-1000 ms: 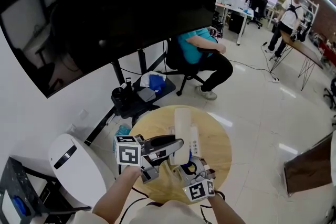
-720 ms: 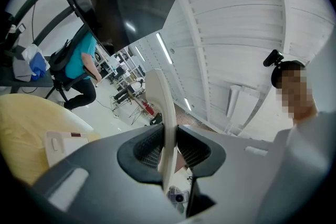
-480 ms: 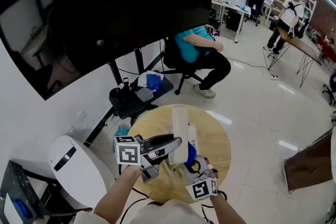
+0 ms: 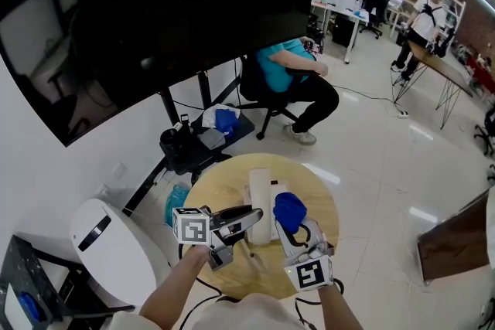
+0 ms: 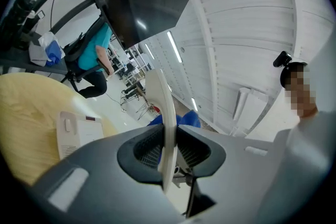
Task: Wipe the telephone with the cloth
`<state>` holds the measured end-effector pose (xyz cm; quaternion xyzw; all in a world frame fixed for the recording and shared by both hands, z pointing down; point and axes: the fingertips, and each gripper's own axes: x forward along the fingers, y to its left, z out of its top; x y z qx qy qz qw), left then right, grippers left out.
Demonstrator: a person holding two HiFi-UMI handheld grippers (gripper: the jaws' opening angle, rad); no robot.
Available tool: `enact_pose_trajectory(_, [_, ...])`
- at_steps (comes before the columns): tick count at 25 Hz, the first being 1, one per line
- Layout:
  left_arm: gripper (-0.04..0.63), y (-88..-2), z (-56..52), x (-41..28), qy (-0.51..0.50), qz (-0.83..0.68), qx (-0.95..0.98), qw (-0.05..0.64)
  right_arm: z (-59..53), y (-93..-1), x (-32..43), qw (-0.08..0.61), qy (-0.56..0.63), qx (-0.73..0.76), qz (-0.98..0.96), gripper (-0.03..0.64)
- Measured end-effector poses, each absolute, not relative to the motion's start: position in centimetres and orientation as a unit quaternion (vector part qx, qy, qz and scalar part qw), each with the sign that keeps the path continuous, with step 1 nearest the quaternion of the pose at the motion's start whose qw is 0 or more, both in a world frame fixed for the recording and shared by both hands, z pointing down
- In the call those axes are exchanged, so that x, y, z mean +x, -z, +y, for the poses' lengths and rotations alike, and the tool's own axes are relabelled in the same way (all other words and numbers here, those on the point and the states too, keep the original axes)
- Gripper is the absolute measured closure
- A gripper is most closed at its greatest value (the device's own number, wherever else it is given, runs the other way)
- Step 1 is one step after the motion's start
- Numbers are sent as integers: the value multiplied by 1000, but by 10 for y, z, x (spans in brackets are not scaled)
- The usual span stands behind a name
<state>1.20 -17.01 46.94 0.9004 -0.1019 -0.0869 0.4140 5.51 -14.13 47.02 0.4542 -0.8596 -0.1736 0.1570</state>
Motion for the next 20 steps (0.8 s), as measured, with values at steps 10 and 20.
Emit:
enact_pose_trajectory(10, [518, -545, -188, 8, 71, -126, 877, 458, -132, -439, 40, 143, 167, 445, -868, 555])
enact_pose_trajectory(20, [518, -610, -207, 2, 70, -124, 845, 516, -136, -451, 39, 150, 142, 455, -866, 555])
